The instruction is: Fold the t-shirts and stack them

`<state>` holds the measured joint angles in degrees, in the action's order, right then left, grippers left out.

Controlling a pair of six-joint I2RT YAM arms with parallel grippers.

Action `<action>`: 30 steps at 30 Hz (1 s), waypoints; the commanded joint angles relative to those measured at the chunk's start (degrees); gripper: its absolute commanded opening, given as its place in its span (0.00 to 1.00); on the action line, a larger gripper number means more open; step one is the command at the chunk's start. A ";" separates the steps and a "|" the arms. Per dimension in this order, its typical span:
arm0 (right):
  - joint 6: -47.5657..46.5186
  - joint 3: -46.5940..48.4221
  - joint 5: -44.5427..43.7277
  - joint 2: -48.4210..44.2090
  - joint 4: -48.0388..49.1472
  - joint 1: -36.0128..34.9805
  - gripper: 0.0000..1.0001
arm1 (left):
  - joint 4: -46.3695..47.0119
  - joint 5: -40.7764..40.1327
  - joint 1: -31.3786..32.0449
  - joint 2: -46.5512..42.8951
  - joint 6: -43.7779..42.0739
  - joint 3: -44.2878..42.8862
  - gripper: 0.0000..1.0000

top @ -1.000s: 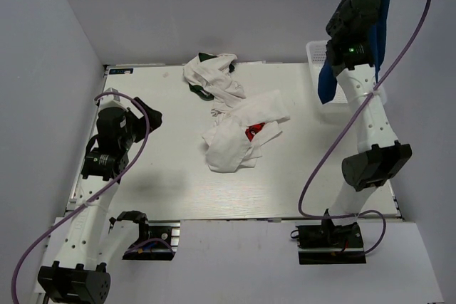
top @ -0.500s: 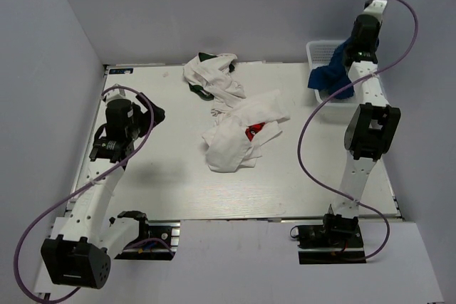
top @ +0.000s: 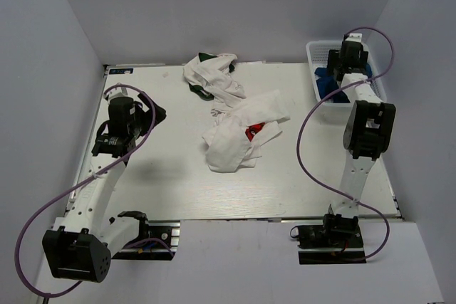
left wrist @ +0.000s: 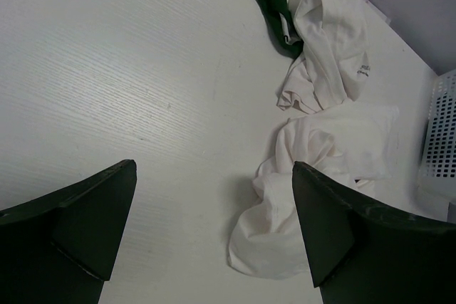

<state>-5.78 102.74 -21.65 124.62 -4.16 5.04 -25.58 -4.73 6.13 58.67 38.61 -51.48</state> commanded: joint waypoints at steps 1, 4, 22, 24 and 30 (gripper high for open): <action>4.28 5.88 3.00 -7.25 -7.31 -0.20 0.90 | -0.87 0.43 0.20 -1.11 0.24 -2.13 1.00; 5.25 2.65 13.19 -17.46 -9.55 -3.88 0.90 | -1.57 0.43 0.20 -1.63 0.76 -1.60 1.00; 19.66 -29.52 10.78 -26.46 -9.37 -45.19 0.90 | -12.91 -5.11 0.20 -14.99 1.82 0.24 1.00; 20.55 -30.05 9.70 -23.03 -9.03 -45.55 0.90 | -13.43 -5.63 0.20 -16.14 1.82 0.24 1.00; 20.11 -30.14 12.06 -14.67 -5.07 -46.35 0.90 | -13.96 -6.17 0.20 -16.75 1.82 0.77 1.00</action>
<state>13.37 71.68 -8.40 107.77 -13.08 -41.32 -37.78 -9.82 6.13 41.67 40.12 -51.48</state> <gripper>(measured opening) 0.904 0.998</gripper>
